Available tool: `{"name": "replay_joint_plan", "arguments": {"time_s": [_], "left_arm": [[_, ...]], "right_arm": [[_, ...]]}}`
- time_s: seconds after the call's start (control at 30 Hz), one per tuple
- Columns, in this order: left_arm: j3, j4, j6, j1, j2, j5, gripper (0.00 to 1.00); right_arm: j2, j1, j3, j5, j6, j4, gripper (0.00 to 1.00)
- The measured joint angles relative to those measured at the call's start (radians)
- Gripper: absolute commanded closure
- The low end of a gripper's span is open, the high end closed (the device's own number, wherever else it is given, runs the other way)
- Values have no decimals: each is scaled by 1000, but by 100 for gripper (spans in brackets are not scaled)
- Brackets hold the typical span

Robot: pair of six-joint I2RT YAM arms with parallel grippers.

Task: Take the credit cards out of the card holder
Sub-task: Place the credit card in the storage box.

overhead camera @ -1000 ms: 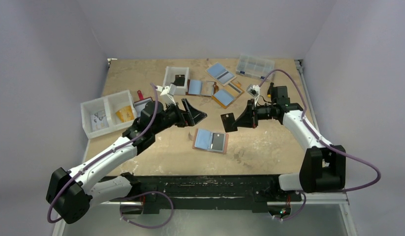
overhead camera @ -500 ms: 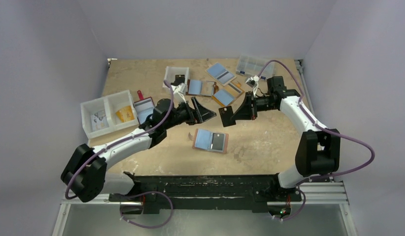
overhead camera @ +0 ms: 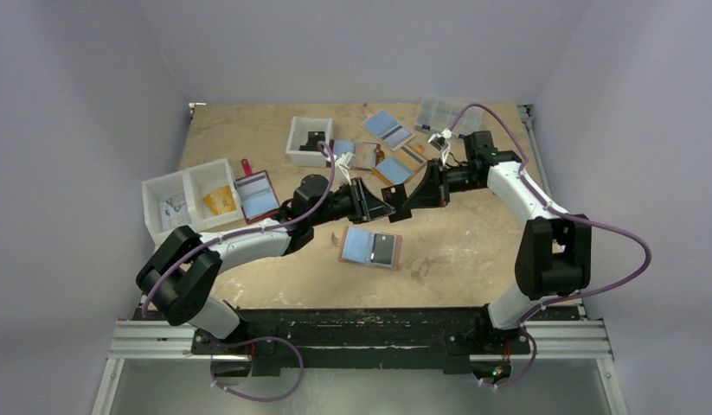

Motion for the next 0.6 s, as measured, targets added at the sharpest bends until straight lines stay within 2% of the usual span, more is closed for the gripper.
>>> {"name": "replay_joint_plan", "arguments": {"time_s": [0.03,0.07,0.13,0.2,0.27,0.3,0.4,0.5,0.6], "left_arm": [[1,8,-3,0,5,5,100],[3,13,-1,0,9,11,100],[8,28,1,0,16,28,100],[14,31,9,0,17,35,100],[23,27,27,2,17,36,100],[26,19,37,6,17,36,100],[43,-48,95,42,15,38,100],[72,-177,188,127,6,49,100],[150,-351,306,267,10,78,100]], "right_arm": [[0,0,0,-3,1,0,100],[0,0,0,-5,2,1,95],[1,-2,0,3,7,8,69],[2,-4,0,5,16,9,48],[2,-2,0,11,20,10,30],[2,-1,0,17,23,10,24],[1,2,1,44,22,11,14],[-4,3,2,108,9,10,12],[-25,3,-7,167,-1,21,11]]}}
